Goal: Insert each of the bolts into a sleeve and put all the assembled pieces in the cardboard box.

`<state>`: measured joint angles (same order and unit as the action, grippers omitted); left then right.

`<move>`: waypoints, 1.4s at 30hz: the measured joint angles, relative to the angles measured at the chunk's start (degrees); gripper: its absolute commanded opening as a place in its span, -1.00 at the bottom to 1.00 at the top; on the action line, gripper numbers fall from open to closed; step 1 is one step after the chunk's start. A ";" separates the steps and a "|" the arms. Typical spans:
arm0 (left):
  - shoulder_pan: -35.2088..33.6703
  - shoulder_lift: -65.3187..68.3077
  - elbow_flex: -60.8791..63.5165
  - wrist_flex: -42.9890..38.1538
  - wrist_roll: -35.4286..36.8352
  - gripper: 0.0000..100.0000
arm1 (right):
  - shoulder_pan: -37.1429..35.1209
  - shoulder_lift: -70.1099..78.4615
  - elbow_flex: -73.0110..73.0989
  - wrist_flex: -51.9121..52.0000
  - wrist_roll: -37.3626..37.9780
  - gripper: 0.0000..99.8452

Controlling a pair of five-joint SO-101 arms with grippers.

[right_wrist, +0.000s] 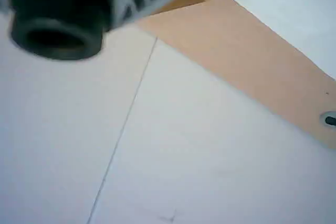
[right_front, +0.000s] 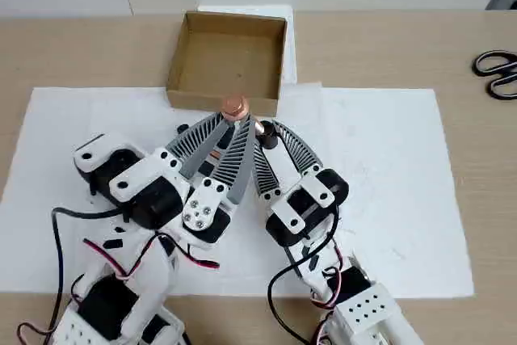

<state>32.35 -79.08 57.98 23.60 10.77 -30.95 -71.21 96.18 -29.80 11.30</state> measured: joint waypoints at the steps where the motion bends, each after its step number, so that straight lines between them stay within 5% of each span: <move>1: -0.09 0.00 0.09 0.00 -0.18 -0.99 | 0.00 0.00 0.00 0.00 0.00 -0.99; 16: -5.19 0.00 4.40 -5.98 -0.53 -0.99 | -0.09 -10.20 0.35 0.70 0.00 -0.99; 30: -2.46 0.00 2.55 -3.96 -0.53 -0.99 | -0.18 -30.77 0.09 31.56 0.00 -0.99; 42: -1.41 0.00 2.29 -0.97 -0.53 -0.99 | -3.43 -31.38 0.00 33.93 0.00 -0.99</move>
<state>30.95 -79.08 60.26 22.64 10.24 -34.37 -102.59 96.18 4.13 11.30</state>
